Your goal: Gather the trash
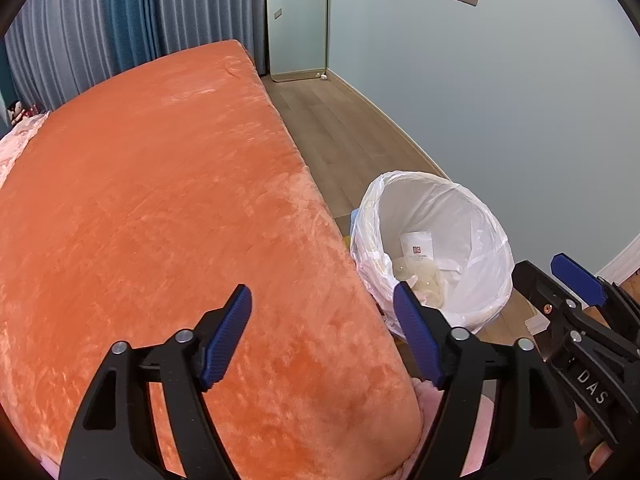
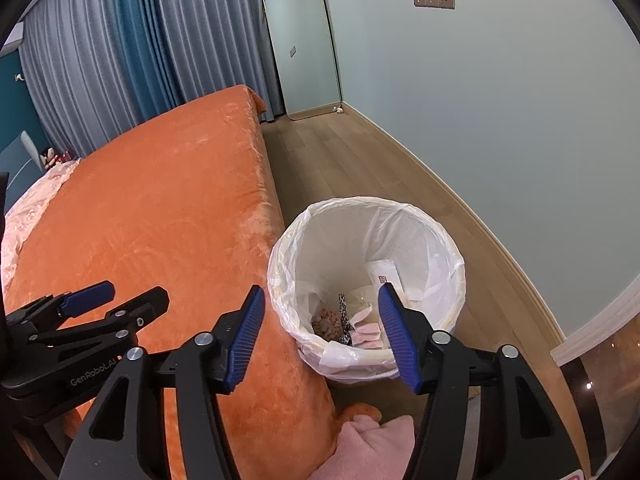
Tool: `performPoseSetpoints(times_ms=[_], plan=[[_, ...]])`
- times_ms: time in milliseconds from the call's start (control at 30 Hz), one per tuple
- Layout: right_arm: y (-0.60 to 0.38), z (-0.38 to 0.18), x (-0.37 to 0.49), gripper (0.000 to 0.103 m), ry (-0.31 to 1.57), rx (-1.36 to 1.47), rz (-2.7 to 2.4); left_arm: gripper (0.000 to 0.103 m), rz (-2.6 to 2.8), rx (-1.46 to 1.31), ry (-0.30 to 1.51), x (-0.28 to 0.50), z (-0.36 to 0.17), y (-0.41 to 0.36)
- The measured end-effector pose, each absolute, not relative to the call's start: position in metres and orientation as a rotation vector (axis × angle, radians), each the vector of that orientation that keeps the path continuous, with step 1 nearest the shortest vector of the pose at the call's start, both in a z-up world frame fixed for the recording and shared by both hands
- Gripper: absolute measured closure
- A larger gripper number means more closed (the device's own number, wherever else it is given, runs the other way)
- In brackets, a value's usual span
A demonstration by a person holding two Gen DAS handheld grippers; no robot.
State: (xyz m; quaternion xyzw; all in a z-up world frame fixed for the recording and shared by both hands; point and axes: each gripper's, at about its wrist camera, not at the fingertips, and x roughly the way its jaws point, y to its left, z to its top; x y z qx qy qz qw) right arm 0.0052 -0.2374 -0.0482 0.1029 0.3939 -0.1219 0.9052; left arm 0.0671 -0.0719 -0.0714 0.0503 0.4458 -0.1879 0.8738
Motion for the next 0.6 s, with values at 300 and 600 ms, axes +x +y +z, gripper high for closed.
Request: performPoseSetpoints(times_ms=[300,600], plan=[[-0.234,-0.049,-0.007,0.026,0.810,0.212,-0.280,0.019,-0.368,0.120,0.909,0.052,-0.070,-0.066],[-0.231,-0.053,-0.017,0.019,0.811,0.198,-0.285,0.016,-0.362,0.138,0.900,0.042,-0.069,-0.065]])
